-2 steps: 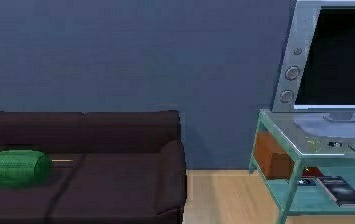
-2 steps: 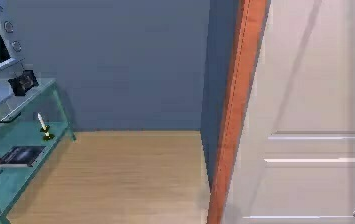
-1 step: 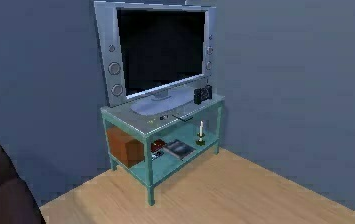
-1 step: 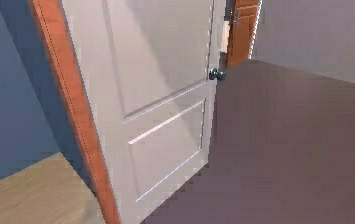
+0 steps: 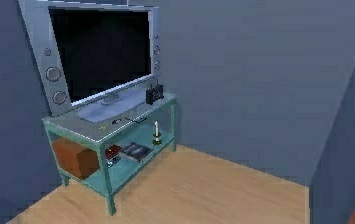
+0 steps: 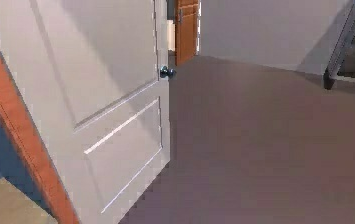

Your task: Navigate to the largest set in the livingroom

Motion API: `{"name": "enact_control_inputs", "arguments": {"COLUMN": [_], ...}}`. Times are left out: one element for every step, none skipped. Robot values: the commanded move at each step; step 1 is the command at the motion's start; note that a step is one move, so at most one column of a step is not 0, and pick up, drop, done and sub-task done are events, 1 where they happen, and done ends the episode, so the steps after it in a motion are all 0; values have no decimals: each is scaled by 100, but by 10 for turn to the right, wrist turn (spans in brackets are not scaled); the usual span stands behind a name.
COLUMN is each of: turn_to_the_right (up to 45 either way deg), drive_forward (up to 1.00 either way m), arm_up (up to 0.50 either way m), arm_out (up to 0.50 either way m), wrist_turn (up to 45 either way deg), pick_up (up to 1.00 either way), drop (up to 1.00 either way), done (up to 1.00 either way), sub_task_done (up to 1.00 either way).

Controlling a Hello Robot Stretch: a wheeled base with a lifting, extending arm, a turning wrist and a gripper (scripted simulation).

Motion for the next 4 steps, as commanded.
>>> {"name": "enact_control_inputs", "arguments": {"turn_to_the_right": [0, -450, -450, -450], "drive_forward": [90, 0, 0, 0], "arm_up": [0, 0, 0, 0], "arm_out": [0, 0, 0, 0], "wrist_turn": [0, 0, 0, 0], "pick_up": [0, 0, 0, 0], "drop": [0, 0, 0, 0], "done": [0, 0, 0, 0], "sub_task_done": [0, 0, 0, 0]}}
